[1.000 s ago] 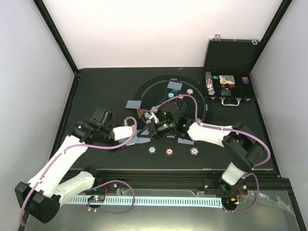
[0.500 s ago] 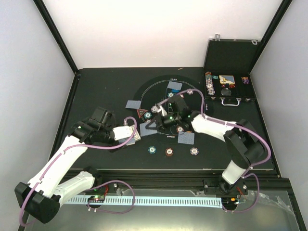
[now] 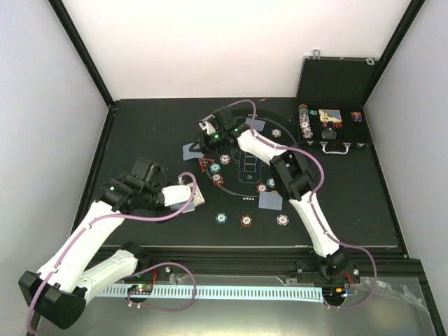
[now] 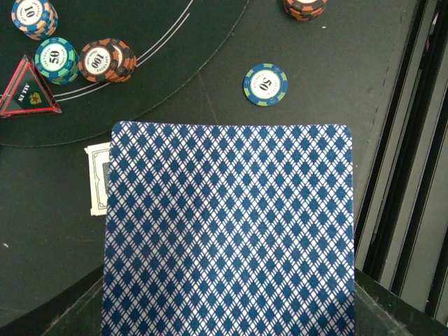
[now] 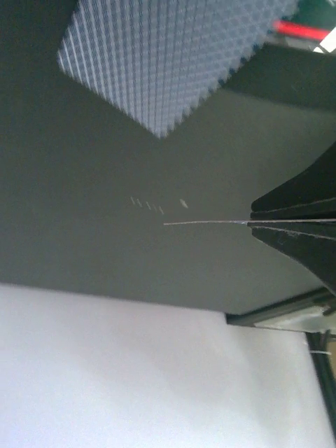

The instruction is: Distribute texas hold em gaming equipment

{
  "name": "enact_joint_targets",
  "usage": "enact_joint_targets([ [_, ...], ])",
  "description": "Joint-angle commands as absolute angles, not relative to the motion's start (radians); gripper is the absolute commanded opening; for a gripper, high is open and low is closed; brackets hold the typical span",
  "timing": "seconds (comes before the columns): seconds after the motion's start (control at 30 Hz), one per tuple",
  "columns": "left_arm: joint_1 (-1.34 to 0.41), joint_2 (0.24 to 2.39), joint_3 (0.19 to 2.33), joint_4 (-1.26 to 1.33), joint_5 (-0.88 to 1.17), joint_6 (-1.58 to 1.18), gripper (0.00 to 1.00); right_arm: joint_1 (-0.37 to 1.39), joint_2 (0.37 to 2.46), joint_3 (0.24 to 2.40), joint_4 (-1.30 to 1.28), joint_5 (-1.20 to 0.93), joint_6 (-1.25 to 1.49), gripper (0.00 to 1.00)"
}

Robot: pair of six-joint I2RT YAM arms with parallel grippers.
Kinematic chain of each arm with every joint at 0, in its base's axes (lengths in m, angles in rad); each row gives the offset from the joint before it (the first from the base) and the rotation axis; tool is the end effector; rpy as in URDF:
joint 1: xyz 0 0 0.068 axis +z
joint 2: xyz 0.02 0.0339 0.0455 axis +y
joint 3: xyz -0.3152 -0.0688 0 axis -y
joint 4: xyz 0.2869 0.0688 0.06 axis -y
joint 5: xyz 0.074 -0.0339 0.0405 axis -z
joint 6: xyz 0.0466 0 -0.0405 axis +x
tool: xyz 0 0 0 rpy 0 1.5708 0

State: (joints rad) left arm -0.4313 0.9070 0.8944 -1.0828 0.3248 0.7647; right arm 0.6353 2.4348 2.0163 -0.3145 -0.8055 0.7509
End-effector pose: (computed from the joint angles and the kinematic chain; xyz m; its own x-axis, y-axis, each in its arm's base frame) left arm 0.1460 -0.0835 0.3131 -0.2167 0.8220 -0.5267 0.9408 0.3198 0.1121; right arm 0.4833 0.3981 0.1853 -0.9685 -0.1268 -0.2141 -0.2485 0.4460 0.8598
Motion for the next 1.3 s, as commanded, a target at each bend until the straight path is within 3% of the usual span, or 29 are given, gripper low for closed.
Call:
enact_joint_targets([
  [0.0, -0.426, 0.877, 0.903, -1.116, 0.319, 0.773, 0.07, 0.611, 2.59, 2.196, -0.452, -0.764, 0.762, 0.08],
  [0.17, -0.426, 0.872, 0.903, -1.119, 0.32, 0.775, 0.07, 0.596, 2.661, 2.266, -0.475, -0.755, 0.779, 0.12],
  [0.43, -0.426, 0.879, 0.907, -1.109, 0.329, 0.771, 0.07, 0.572, 2.47, 2.088, -0.508, -0.697, 0.682, 0.27],
  [0.7, -0.426, 0.89, 0.914, -1.105, 0.333, 0.76, 0.07, 0.572, 2.356, 2.065, -0.529, -0.716, 0.658, 0.52],
  [0.83, -0.426, 0.889, 0.917, -1.101, 0.33, 0.761, 0.07, 0.573, 2.272, 2.027, -0.544, -0.702, 0.639, 0.71],
  [1.07, -0.426, 0.899, 0.916, -1.092, 0.338, 0.759, 0.07, 0.585, 1.98, 1.688, -0.424, -0.636, 0.637, 0.98],
  [1.27, -0.425, 0.909, 0.918, -1.076, 0.353, 0.757, 0.07, 0.632, 1.739, 1.351, -0.249, -0.652, 0.693, 1.0],
])
